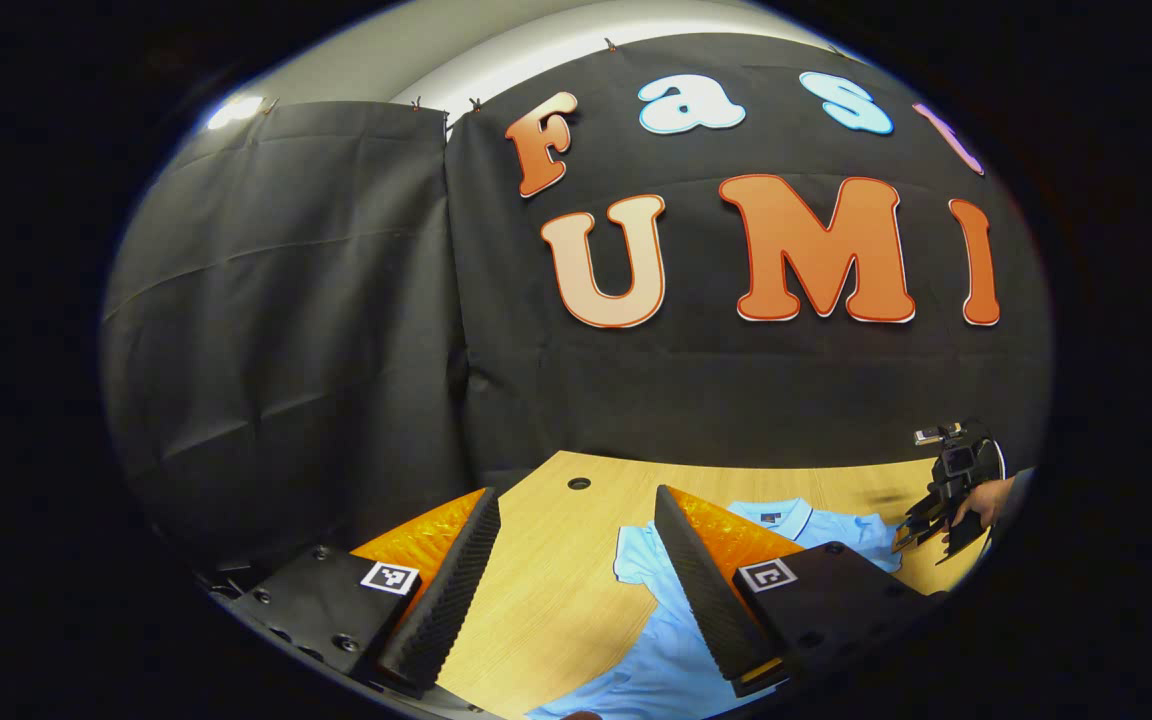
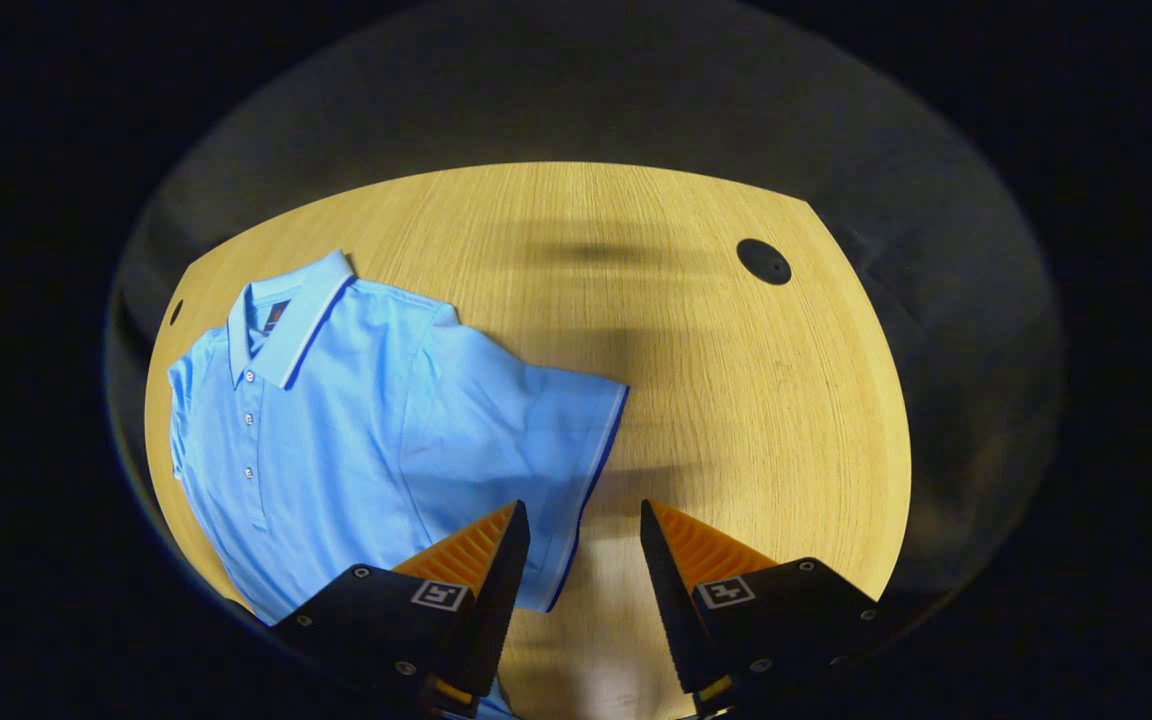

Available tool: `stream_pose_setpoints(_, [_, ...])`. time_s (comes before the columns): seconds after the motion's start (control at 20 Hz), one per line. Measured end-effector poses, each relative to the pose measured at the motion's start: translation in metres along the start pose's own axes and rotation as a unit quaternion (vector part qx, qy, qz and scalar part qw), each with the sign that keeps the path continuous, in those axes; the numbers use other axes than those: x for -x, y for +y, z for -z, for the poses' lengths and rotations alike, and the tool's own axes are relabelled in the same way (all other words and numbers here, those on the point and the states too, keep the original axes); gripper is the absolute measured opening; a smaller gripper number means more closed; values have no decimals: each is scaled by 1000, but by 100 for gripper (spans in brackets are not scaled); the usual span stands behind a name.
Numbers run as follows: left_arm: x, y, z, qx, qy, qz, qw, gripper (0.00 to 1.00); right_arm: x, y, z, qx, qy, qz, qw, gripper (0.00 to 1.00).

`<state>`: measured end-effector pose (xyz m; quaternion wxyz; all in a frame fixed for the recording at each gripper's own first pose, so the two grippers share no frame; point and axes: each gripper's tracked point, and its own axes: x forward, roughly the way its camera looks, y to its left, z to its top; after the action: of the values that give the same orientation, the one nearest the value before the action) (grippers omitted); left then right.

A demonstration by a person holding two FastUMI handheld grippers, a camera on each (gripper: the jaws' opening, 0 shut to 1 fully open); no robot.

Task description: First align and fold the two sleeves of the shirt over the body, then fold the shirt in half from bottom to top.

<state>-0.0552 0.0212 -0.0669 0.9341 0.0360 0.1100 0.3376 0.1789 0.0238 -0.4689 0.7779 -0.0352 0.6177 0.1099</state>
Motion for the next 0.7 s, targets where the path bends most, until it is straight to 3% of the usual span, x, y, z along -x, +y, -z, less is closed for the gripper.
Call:
stream_pose_setpoints(0.1, [0, 3, 3, 2, 5, -5, 1000, 100, -5, 3, -3, -8, 2, -7, 1000, 67])
stream_pose_setpoints(0.15, [0, 3, 4, 4, 7, -6, 1000, 100, -7, 4, -2, -11, 8, -10, 1000, 61])
stream_pose_setpoints(0.3, [2, 7, 1, -1, 6, -18, 1000, 100, -12, 9, -5, -33, 17, -17, 999, 55])
stream_pose_setpoints(0.35, [4, 7, -3, -4, 2, -18, 1000, 100, -13, 10, -3, -32, 20, -17, 999, 49])
stream_pose_setpoints(0.5, [3, 5, -8, -4, -4, -17, 1000, 100, -13, 11, -4, -8, 15, -25, 1000, 47])
stream_pose_setpoints(0.6, [3, 3, -5, 1, 2, -14, 1000, 100, -13, 11, -6, -15, 10, -24, 1000, 33])
stream_pose_setpoints(0.65, [2, 1, -3, 1, 5, -11, 1000, 100, -14, 11, -7, -21, 7, -26, 999, 18])
stream_pose_setpoints(0.7, [2, -1, -5, 0, 5, -8, 1000, 100, -14, 11, -8, -20, 2, -30, 999, 15])
